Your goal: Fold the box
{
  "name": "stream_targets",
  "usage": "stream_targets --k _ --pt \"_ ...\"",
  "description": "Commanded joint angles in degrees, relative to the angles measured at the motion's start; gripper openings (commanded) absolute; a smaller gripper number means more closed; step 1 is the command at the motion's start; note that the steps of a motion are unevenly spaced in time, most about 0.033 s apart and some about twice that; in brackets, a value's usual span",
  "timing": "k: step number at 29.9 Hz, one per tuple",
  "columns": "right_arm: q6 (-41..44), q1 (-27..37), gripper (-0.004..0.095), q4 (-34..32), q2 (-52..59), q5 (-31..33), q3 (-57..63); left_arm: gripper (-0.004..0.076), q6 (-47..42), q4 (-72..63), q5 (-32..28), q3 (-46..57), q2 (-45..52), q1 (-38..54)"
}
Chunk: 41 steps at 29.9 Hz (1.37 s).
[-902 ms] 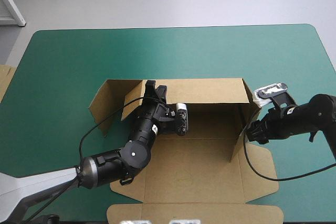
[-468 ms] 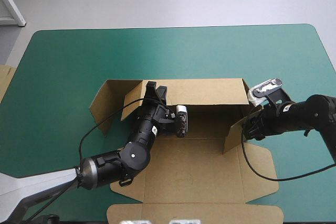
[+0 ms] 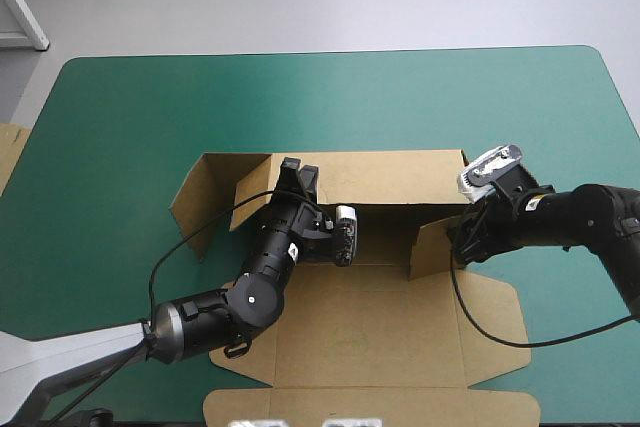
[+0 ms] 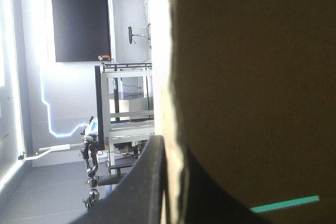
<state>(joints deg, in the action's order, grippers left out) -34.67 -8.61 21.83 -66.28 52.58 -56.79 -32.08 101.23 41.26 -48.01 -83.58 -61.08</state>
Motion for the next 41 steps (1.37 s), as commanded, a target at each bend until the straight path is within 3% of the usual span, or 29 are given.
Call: stream_targets --k 1,4,7,14,17,24,32,41 --pt "-0.28 -2.26 0.0616 1.34 1.16 -5.48 -0.55 -0.001 -0.34 -0.86 -1.62 -0.33 1.41 -0.16" --pt "1.9 -3.2 0.0613 0.35 1.16 -7.5 0.74 -0.001 -0.34 -0.86 -2.07 -0.33 1.41 -0.16" --pt "4.73 -4.15 0.0544 -1.72 1.16 -9.36 2.39 -0.001 -0.34 -0.86 -2.59 -0.33 1.41 -0.16" --pt "5.05 -5.31 0.0112 -1.68 1.16 -13.37 4.92 -0.001 -0.15 -0.97 -2.61 -0.33 1.41 -0.16" --pt "5.05 -5.29 -0.0024 -1.51 1.16 -14.61 5.67 -0.001 -0.15 -0.97 -2.61 -0.33 1.41 -0.16" --pt "5.05 -5.29 0.0004 -1.69 1.16 -14.75 5.67 -0.001 -0.36 -0.97 -2.61 -0.33 1.41 -0.16" --pt "7.71 -5.29 0.0483 -1.69 1.36 -13.2 5.77 -0.001 -0.36 -0.97 -2.61 -0.33 1.41 -0.16" --pt "8.17 -5.29 0.0494 -1.82 5.6 -20.13 13.02 -0.001 -0.36 -0.97 -2.29 -0.33 1.41 -0.16"
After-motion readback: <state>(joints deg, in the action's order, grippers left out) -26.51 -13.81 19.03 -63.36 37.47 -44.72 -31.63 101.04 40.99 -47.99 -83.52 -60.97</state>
